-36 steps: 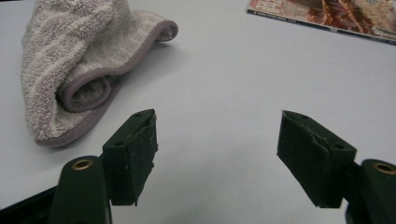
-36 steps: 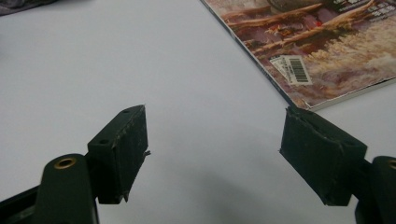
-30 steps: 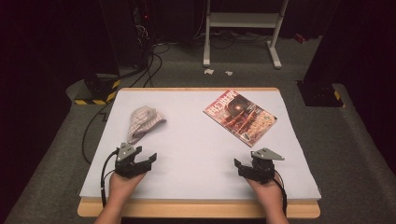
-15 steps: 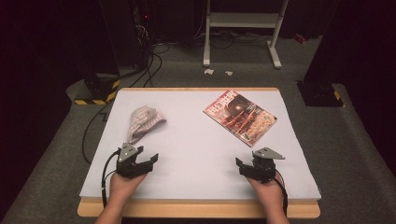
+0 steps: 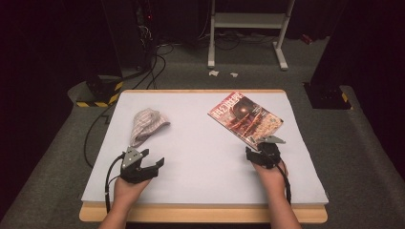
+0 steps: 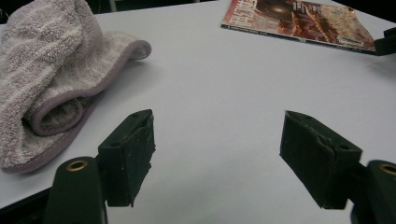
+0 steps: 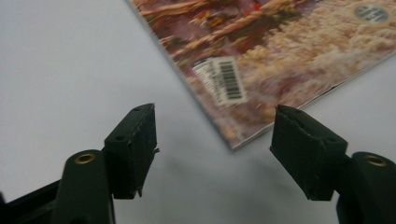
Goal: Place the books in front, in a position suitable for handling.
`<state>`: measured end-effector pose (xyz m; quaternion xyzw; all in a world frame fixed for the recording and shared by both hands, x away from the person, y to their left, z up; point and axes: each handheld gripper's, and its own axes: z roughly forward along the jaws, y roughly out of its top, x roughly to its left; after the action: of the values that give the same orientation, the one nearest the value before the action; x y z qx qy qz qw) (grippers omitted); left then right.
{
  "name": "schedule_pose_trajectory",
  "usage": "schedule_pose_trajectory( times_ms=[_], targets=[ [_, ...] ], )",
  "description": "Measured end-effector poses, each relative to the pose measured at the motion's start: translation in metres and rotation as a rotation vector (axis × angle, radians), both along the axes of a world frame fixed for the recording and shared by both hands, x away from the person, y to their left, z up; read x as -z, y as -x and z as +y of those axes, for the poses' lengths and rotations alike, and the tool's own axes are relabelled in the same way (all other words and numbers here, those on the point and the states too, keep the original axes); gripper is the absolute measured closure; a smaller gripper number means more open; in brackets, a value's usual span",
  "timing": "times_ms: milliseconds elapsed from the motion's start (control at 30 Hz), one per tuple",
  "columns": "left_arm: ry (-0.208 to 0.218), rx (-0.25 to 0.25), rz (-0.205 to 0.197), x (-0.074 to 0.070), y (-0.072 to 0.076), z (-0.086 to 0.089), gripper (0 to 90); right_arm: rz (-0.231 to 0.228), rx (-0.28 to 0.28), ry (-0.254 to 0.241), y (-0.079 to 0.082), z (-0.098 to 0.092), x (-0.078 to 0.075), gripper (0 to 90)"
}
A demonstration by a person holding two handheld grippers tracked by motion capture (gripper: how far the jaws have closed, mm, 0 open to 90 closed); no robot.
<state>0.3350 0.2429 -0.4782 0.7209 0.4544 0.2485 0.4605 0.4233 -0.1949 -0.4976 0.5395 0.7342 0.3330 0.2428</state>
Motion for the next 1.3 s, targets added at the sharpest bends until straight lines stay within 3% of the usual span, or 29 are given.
schedule_pose_trajectory(
  times_ms=[67,233,367,533,867,1300],
  targets=[
    [0.003,0.003,-0.002,0.001,0.000,0.001,26.5,0.009,0.028,0.004,-0.009,-0.004,0.000,33.1],
    [0.002,0.011,-0.006,0.002,-0.001,0.002,27.6,0.032,0.086,-0.042,-0.019,-0.016,0.000,34.9],
    [0.018,-0.002,0.018,0.004,-0.003,0.005,27.5,0.067,0.070,-0.050,-0.020,-0.012,0.005,34.7],
    [0.026,-0.002,0.032,0.004,-0.004,0.006,28.7,0.053,0.061,-0.024,-0.015,0.002,0.006,32.4],
    [0.018,0.008,0.050,0.006,-0.005,0.003,28.9,0.030,-0.041,0.013,0.000,0.038,0.005,34.5],
    [0.012,0.010,0.069,0.007,-0.007,0.004,30.9,0.014,-0.160,0.052,-0.006,0.104,0.007,36.7]
  ],
)
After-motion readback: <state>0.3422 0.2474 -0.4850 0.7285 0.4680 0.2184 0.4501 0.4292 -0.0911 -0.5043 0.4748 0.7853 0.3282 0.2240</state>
